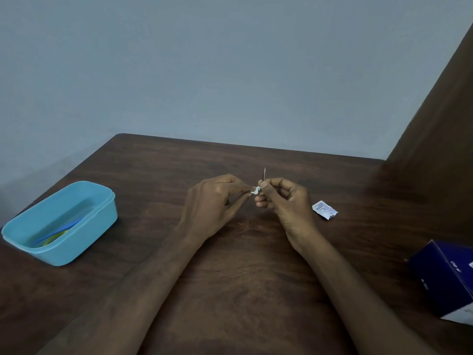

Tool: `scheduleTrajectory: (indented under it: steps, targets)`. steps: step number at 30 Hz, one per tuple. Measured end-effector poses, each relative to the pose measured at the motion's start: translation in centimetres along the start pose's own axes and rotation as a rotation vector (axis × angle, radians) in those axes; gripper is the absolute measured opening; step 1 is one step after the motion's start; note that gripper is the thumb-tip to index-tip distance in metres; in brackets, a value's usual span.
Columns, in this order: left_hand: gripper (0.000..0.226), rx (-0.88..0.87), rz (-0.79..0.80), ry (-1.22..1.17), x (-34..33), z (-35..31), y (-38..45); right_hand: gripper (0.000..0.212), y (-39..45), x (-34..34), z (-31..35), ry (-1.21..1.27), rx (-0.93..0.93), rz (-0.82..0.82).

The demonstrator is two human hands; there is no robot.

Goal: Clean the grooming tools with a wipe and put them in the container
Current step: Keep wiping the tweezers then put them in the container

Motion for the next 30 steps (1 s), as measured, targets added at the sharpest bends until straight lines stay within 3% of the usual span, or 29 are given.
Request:
scheduleTrajectory:
  steps: [5,10,15,19,23,30]
  targets:
    - [0.014,-0.016,-0.012,-0.011,0.0,-0.2,0.0,0.008,0.4,0.9,0.3,0.060,-0.005,-0.074]
    - [0.014,-0.012,0.002,-0.019,-0.1,-0.1,-0.1,0.009,-0.6,-0.7,-0.2,0.018,-0.029,0.031]
    - [0.013,0.010,-0.009,-0.010,0.0,-0.1,0.0,0.005,0.1,0.6,0.2,0.082,-0.018,-0.082]
    - [0.012,-0.005,-0.011,-0.021,0.1,-0.3,-0.1,0.008,-0.6,-0.6,-0.4,0.038,-0.052,0.007]
    - [0.012,0.006,-0.005,-0.002,0.0,-0.2,0.1,0.006,0.1,0.7,0.2,0.089,-0.029,-0.112]
    - [0.013,-0.029,-0.028,-0.025,0.3,-0.5,0.1,0.007,-0.6,-0.5,0.0,0.042,-0.043,-0.012]
Point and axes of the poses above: each hand's wrist, its own y-axis towards the middle knuckle, its own x-axis out of the back of the hand, z = x × y, the point moved 8 cm from there along y, towards the middle knuckle, and after that the axes turned 9 degrees about -z, right-handed, at the moved point
